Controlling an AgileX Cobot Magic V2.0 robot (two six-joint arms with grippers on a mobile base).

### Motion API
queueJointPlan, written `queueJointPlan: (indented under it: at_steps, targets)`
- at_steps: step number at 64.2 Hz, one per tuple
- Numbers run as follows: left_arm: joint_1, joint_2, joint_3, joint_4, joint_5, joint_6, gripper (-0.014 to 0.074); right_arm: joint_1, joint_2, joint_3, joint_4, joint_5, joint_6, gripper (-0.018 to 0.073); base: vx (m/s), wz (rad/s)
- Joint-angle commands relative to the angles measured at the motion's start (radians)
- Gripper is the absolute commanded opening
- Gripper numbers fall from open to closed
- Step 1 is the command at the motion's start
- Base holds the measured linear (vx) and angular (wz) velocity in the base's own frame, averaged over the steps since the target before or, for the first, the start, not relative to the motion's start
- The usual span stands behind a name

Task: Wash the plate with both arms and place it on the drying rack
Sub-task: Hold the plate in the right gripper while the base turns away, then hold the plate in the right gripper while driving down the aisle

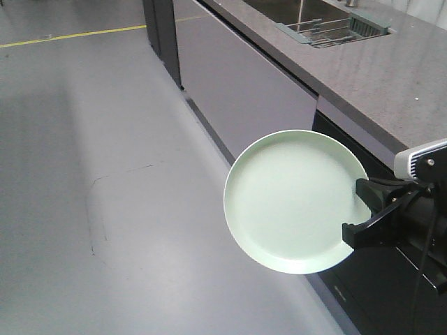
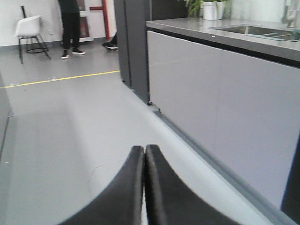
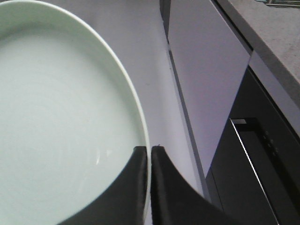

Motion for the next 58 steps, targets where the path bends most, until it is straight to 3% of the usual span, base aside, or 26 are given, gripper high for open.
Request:
queueJointPlan:
  at_steps: [1, 58]
  targets:
    - [-0.008, -0.016, 0.022, -0.009, -0.070, -0.003, -0.0006, -0.007, -0.014, -0.029, 0.000, -0.080, -0.007, -0.0008, -0.01, 0.35]
    - [-0.008, -0.016, 0.022, -0.009, -0.070, -0.003, -0.0006, -0.007, -0.014, -0.029, 0.000, -0.082, -0.007, -0.0008, 0.00, 0.37]
